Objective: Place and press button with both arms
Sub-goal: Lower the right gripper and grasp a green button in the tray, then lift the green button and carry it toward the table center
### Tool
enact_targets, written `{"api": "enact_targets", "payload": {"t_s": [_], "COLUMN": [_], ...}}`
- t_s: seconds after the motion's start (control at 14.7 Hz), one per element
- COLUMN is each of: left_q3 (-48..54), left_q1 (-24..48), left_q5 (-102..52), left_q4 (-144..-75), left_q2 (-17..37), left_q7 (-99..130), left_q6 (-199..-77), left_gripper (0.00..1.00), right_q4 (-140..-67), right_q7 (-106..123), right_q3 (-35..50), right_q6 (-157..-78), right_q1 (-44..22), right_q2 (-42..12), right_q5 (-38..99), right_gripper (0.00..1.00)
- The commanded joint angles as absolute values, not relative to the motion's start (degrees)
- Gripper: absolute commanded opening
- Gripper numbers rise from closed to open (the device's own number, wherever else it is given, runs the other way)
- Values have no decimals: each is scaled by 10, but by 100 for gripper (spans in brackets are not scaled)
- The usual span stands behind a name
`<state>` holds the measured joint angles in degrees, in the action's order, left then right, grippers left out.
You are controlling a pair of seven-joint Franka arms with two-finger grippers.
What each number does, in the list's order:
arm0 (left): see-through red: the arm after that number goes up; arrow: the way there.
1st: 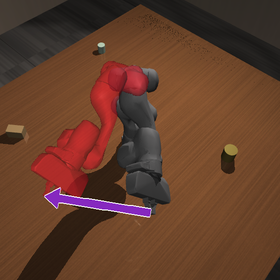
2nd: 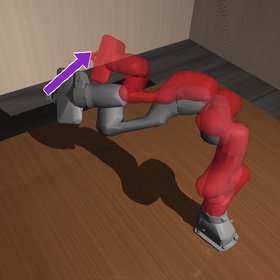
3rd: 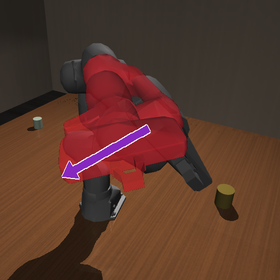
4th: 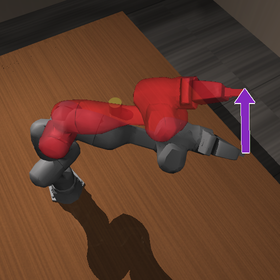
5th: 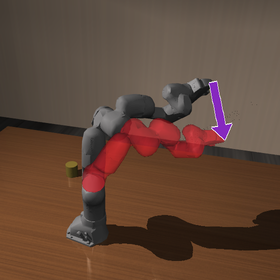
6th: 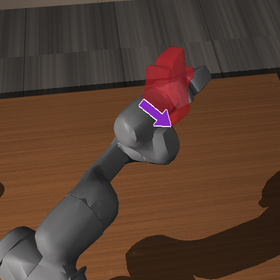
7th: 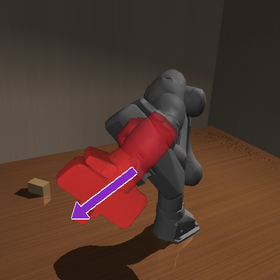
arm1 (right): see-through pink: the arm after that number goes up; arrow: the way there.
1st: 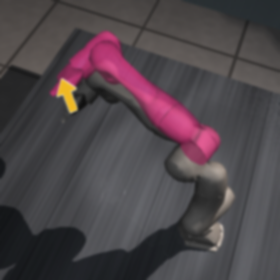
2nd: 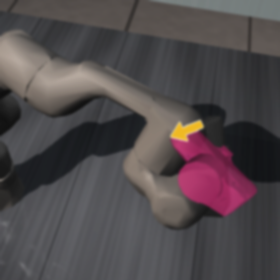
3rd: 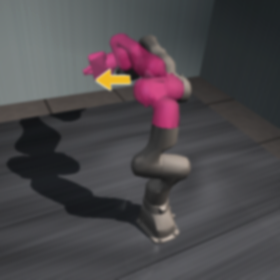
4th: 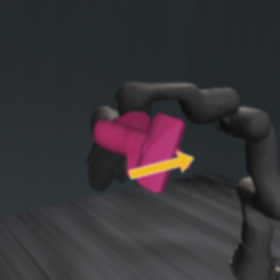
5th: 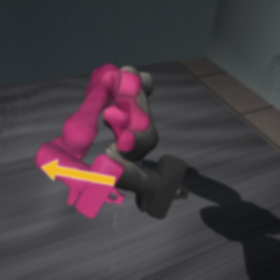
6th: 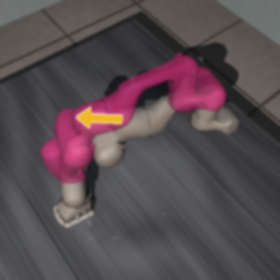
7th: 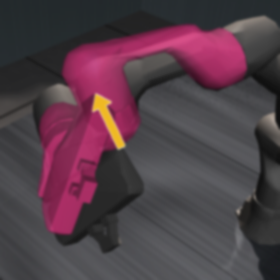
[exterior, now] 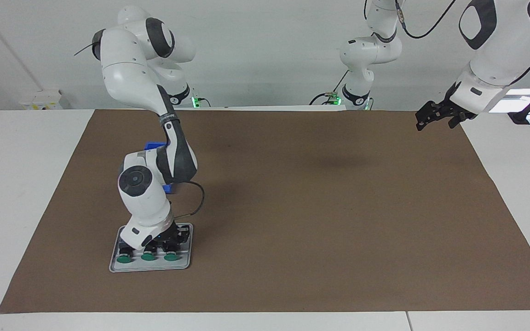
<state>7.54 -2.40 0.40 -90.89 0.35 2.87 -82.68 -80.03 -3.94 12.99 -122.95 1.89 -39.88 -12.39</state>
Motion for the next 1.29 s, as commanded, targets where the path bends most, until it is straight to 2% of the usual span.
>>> {"api": "enact_targets", "payload": {"t_s": [0.0, 0.2, 0.34, 0.68, 1.23], "left_q3": [70, 70, 71, 70, 70], "left_q1": [-22, -22, -22, -22, -22], "left_q5": [0, 0, 0, 0, 0], "left_q4": [-929, -928, -929, -929, -929], "left_q2": [-13, -13, -13, -13, -13], "left_q7": [26, 26, 26, 26, 26], "left_q6": [-839, -839, -840, -839, -839], "left_gripper": [100, 100, 100, 100, 100], "right_q4": [-760, -743, -743, -743, -743], "right_q7": [-57, -117, -184, -401, -668], "right_q3": [133, 106, 60, -131, -288], "right_q6": [-1168, -1099, -1068, -1004, -990], "right_q1": [19, 17, -11, -174, -366], "right_q2": [-393, -368, -342, -329, -341], "right_q5": [-123, -69, -26, 79, 191], "right_gripper": [14, 15, 15, 15, 16]}}
